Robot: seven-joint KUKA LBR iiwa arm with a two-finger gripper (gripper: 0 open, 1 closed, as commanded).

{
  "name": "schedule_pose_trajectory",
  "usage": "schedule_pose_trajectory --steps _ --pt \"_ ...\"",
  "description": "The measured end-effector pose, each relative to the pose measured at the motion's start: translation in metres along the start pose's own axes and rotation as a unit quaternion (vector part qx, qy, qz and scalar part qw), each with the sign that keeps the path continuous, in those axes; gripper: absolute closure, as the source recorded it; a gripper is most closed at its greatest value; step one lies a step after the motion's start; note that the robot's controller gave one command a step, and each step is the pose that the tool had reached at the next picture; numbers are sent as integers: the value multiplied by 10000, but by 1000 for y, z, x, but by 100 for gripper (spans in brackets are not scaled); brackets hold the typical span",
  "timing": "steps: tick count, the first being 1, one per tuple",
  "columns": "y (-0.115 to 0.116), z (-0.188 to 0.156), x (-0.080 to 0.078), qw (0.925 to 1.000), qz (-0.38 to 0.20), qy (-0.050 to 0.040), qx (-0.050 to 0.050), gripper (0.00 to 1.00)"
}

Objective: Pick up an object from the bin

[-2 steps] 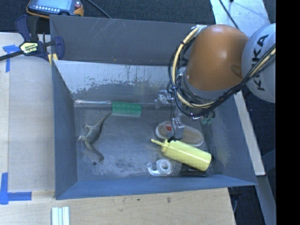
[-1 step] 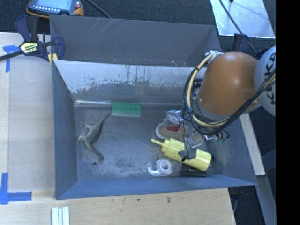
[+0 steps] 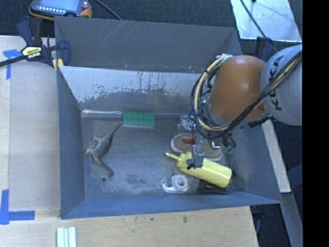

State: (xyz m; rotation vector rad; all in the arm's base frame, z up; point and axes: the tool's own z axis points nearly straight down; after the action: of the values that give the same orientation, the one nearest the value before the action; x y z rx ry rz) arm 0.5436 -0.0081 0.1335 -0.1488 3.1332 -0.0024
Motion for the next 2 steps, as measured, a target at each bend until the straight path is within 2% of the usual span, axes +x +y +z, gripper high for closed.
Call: schedule_pose_trajectory --steps 1,2 --pt "22 22 -4 9980 627 -23 -9 0" --pt "-54 61 34 9953 -962 -44 -79 100"
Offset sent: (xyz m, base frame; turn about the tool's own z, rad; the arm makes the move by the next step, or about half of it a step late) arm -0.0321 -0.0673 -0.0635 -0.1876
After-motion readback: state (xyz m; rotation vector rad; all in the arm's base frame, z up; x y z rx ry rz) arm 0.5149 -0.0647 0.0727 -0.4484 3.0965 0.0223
